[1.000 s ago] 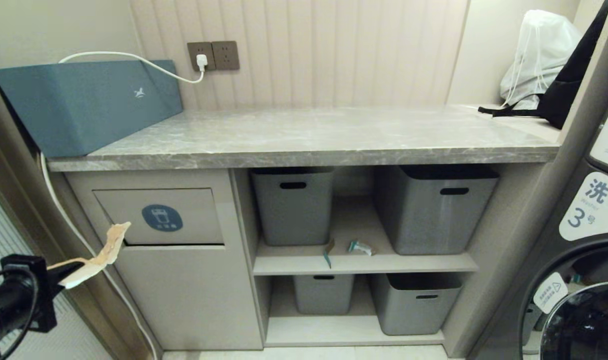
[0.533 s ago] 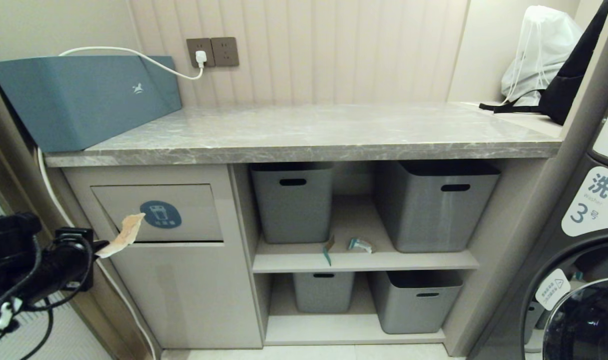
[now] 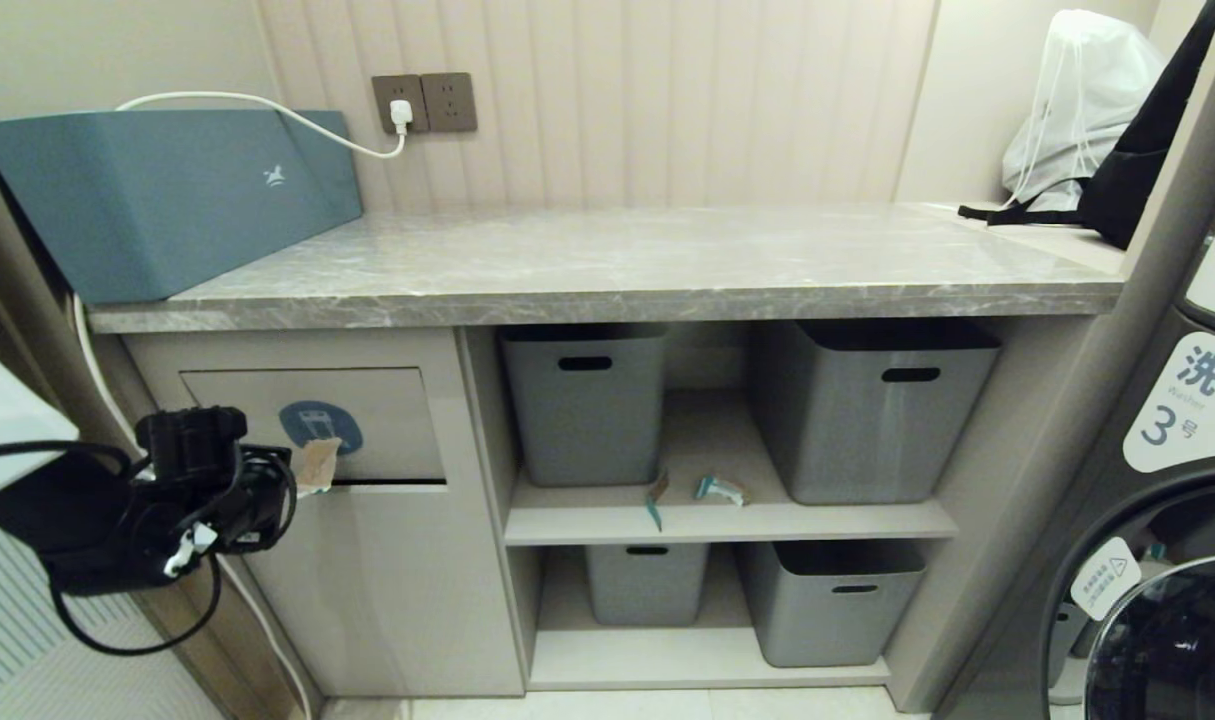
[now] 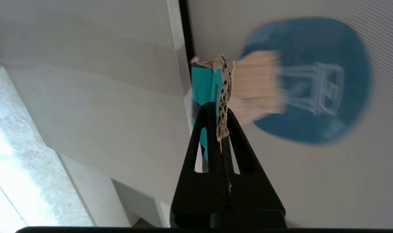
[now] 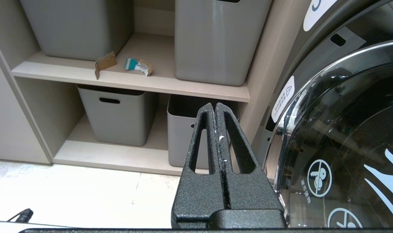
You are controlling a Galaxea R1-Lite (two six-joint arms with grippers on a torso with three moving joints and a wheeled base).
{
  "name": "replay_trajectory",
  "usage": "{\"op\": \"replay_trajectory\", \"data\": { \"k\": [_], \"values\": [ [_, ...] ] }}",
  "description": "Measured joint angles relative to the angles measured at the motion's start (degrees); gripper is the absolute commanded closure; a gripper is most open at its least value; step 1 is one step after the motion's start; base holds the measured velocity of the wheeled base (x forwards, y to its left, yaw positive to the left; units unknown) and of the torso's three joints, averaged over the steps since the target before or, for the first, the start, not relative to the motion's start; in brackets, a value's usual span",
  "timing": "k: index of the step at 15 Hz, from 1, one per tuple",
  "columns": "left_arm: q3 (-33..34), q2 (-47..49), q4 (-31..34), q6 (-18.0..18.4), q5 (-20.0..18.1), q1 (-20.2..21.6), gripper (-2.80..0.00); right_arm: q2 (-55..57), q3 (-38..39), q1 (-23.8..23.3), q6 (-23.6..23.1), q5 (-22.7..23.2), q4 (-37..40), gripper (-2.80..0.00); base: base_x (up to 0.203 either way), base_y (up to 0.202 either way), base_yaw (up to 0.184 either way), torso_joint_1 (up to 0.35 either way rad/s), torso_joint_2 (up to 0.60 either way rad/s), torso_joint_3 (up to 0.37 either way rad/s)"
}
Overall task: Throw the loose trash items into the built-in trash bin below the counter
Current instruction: Put the garbage in the trash can
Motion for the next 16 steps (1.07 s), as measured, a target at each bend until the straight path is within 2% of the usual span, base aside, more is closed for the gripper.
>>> {"op": "replay_trajectory", "data": {
  "k": [2, 5, 11, 13, 16],
  "values": [
    [-6.5, 2.5, 6.2, -3.6, 1.2, -0.4, 0.00, 0.0, 0.0, 0.0, 0.0, 0.0, 0.0, 0.00, 0.000, 0.000, 0.000, 0.000, 0.00, 0.000],
    [-12.8, 4.3, 17.0, -12.2, 2.6, -2.2, 0.00, 0.0, 0.0, 0.0, -0.1, 0.0, -0.1, 0.00, 0.000, 0.000, 0.000, 0.000, 0.00, 0.000],
    [-25.9, 8.9, 20.8, -14.4, 3.0, -3.4, 0.00, 0.0, 0.0, 0.0, 0.0, 0.1, -0.1, 0.00, 0.000, 0.000, 0.000, 0.000, 0.00, 0.000],
    [-30.6, 10.8, 22.5, -18.2, 3.9, -3.6, 0.00, 0.0, 0.0, 0.0, 0.0, 0.1, -0.1, 0.00, 0.000, 0.000, 0.000, 0.000, 0.00, 0.000],
    [-34.1, 12.7, 25.0, -23.1, 4.3, -4.2, 0.00, 0.0, 0.0, 0.0, -0.1, 0.1, -0.1, 0.00, 0.000, 0.000, 0.000, 0.000, 0.00, 0.000]
  ]
}}
